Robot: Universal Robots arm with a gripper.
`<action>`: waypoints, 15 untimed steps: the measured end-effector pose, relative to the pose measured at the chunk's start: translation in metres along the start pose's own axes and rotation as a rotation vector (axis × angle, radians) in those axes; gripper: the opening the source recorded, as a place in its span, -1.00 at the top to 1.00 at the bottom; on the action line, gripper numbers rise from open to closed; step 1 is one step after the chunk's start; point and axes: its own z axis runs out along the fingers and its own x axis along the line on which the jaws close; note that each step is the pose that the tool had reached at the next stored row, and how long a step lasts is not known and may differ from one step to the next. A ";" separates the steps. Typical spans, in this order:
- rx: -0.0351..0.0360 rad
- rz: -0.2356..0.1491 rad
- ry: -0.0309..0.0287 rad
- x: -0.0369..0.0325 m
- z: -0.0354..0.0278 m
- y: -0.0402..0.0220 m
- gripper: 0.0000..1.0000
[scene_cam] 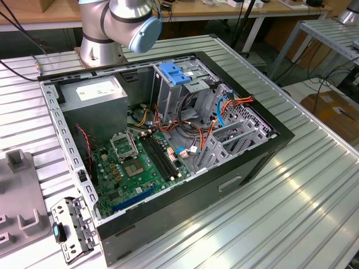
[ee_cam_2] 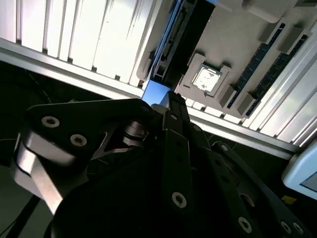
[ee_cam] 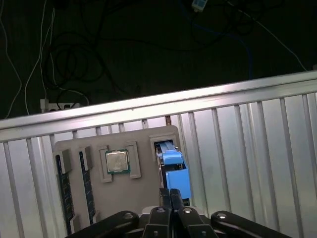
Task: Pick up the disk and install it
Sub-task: 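Pick up the disk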
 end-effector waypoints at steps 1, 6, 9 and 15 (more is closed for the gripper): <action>-0.0002 -0.003 0.0001 -0.0004 0.0000 0.0004 0.53; -0.0002 -0.067 -0.0045 -0.0017 0.0042 0.0023 0.04; -0.0013 -0.092 -0.0145 -0.0014 0.0071 0.0043 -0.20; -0.0022 -0.112 -0.0209 -0.0016 0.0167 0.0069 -0.20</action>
